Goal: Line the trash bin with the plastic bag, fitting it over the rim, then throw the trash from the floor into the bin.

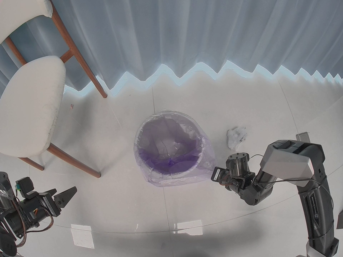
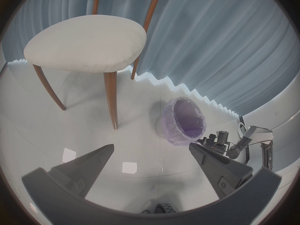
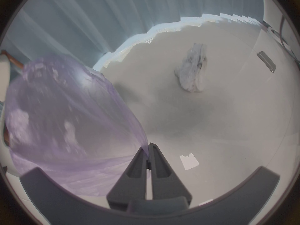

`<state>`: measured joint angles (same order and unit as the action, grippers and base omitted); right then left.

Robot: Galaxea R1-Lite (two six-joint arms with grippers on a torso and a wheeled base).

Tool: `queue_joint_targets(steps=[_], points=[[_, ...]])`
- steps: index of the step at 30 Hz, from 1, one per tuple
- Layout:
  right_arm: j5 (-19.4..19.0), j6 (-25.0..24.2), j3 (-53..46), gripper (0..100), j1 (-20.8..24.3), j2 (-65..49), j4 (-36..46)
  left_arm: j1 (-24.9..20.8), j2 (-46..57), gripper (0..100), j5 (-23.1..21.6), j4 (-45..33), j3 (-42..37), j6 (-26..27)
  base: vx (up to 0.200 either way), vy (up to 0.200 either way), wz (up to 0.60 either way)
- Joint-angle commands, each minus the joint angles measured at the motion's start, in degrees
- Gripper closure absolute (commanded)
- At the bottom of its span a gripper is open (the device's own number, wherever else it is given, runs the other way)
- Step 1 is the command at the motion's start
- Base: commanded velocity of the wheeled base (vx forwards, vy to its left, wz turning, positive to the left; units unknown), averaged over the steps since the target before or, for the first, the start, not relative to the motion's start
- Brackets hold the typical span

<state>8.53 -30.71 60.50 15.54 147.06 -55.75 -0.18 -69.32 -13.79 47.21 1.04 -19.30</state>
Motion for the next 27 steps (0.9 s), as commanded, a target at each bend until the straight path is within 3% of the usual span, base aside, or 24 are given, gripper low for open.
queue_joint_targets(steps=[1,7,8,13,18,21,27], points=[[0.2,0.8,3.0,100,0.1,1.9,2.8,0.5,-0.2,0,-0.5,0.0,-1.0,0.8,0.0,0.0,0.0],[0.2,1.1,4.4,100,0.1,2.0,4.2,1.1,-0.2,0,-0.6,0.1,-1.0,1.1,0.0,0.0,0.0],[0.2,1.1,4.4,0,0.1,2.0,4.3,1.1,-0.2,0,-0.6,0.1,-1.0,1.1,0.0,0.0,0.0],[0.5,-0.8,2.3,0,0.1,-0.3,1.2,1.5,0.0,0,-1.0,0.2,-1.0,1.1,0.0,0.0,0.0],[-0.3,-1.3,-7.0,0,-1.2,-9.0,0.7,-0.5,-0.1,0,-10.0,0.2,-0.5,1.3,0.0,0.0,0.0],[-0.4,-1.6,-11.9,0,-2.6,-13.9,0.6,-3.2,-1.2,0,-12.8,0.2,-0.3,2.3,0.0,0.0,0.0],[-0.4,-4.6,-21.4,0,-5.9,-23.7,0.5,-5.8,-8.9,0,-13.5,0.2,2.3,7.9,0.0,0.0,0.0]])
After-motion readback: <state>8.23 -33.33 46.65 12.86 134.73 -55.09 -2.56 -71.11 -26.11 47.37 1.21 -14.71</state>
